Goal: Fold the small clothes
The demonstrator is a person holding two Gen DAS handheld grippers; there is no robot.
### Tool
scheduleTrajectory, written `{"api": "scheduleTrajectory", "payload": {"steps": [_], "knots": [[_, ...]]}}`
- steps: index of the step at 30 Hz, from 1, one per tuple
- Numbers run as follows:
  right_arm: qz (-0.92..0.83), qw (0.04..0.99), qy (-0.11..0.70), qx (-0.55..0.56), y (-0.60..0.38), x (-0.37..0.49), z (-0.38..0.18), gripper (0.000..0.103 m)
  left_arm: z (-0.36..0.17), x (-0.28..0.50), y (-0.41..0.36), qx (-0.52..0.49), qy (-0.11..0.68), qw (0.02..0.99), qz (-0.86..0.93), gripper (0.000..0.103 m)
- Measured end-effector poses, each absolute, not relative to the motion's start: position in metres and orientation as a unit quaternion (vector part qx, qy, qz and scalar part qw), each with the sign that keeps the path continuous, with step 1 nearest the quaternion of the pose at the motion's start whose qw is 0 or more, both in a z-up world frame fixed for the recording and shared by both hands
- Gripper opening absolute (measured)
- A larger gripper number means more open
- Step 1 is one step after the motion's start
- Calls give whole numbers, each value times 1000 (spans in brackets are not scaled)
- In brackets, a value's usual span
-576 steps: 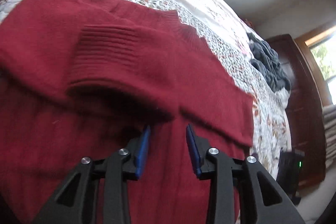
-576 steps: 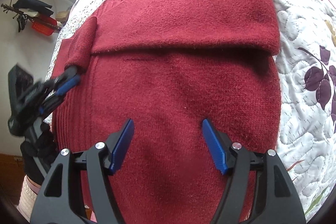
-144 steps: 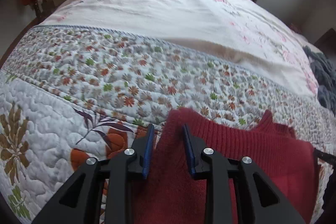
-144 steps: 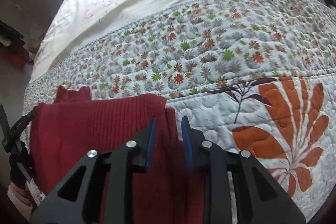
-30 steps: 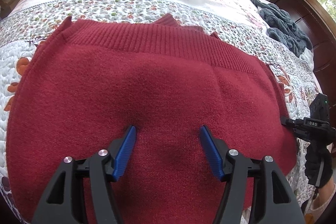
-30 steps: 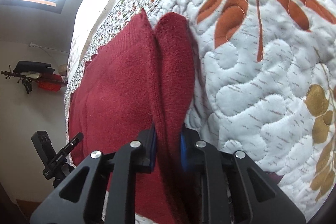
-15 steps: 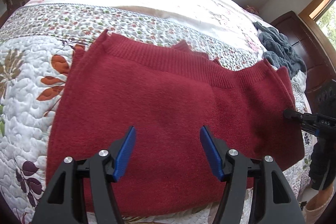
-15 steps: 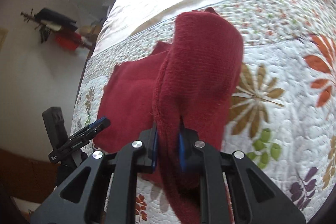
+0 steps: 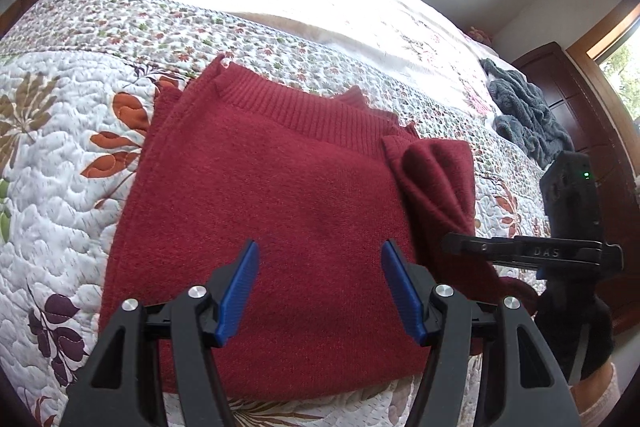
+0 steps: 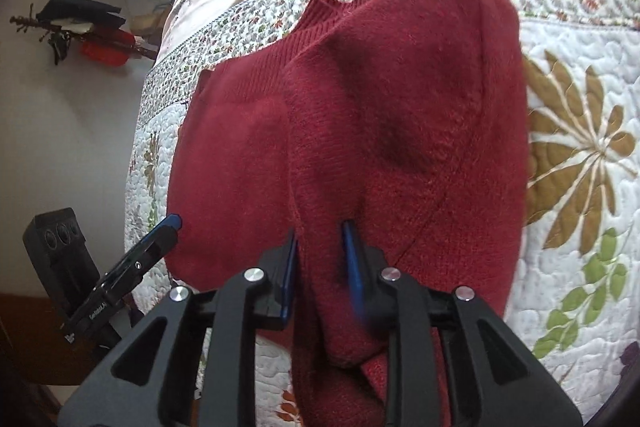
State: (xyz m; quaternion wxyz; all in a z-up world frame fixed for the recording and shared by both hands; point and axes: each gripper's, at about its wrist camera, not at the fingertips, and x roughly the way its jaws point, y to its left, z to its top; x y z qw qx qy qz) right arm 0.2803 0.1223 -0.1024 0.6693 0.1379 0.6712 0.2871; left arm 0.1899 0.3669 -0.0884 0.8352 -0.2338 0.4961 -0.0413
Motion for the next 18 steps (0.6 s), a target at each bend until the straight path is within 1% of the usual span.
{"api": "scheduleTrajectory", "payload": {"steps": [1,2,4,8,13,18], "knots": [[291,661,676,147,125,280,-102,29,-88,190,367,-235,495,835,-41,64],[295,652,680,159,125,281,-103,30,-88,189,368,-238,495,835,-43,64],[308,630,687,188,125,281,-100,32,-87,188,367,-245,494,833,-46,64],[340,607,684,219,122,275,-84,32,-86,190,364,-268,492,826,-63,64],[319,649,655,219,80,276,-61,32,-88,197,349,-304,491,811,-95,64],[268,689,647,187,30,260,-69,33,-99,215,323,-327,501,791,-126,64]]}}
